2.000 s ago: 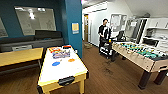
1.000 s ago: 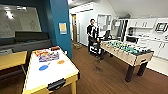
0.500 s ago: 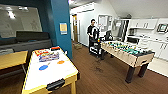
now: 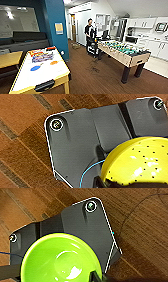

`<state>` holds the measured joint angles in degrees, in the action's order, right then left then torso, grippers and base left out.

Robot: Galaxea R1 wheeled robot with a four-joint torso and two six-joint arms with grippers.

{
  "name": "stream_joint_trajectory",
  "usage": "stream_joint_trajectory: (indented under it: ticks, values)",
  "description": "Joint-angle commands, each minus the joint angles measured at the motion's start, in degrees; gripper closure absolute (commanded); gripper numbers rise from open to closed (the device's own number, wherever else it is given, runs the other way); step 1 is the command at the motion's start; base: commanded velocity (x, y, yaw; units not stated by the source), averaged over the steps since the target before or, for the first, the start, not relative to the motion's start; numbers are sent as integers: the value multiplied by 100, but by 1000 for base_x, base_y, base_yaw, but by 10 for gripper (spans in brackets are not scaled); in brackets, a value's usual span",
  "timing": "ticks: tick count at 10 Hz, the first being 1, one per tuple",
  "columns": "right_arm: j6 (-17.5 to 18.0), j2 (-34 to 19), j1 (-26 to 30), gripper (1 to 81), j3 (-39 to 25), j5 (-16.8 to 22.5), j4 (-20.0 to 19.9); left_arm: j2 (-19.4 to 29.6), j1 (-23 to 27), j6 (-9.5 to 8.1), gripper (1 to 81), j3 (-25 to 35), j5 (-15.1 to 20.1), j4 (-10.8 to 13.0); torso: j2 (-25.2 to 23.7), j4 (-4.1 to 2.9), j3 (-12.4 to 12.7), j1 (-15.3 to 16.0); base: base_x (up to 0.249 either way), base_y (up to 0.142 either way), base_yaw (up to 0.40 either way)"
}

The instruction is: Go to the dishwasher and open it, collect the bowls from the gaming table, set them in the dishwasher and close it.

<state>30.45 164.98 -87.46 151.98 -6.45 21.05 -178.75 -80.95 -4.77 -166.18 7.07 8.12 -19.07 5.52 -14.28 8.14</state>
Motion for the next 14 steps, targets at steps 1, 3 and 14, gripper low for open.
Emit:
stream_joint_trajectory:
  ticks: [1, 3, 14]
  values:
    - [-4, -23, 285, 811, -29, 205, 22, -21, 320, -7, 811, -11, 321, 14, 0, 0, 0, 0, 0, 0, 0]
    - [-4, -15, 294, 811, -12, 205, 30, -21, 320, -7, 811, -11, 321, 14, 0, 0, 0, 0, 0, 0, 0]
    - [-13, 3, 276, 811, -12, 205, 30, -21, 320, 2, 811, -11, 312, 23, 0, 0, 0, 0, 0, 0, 0]
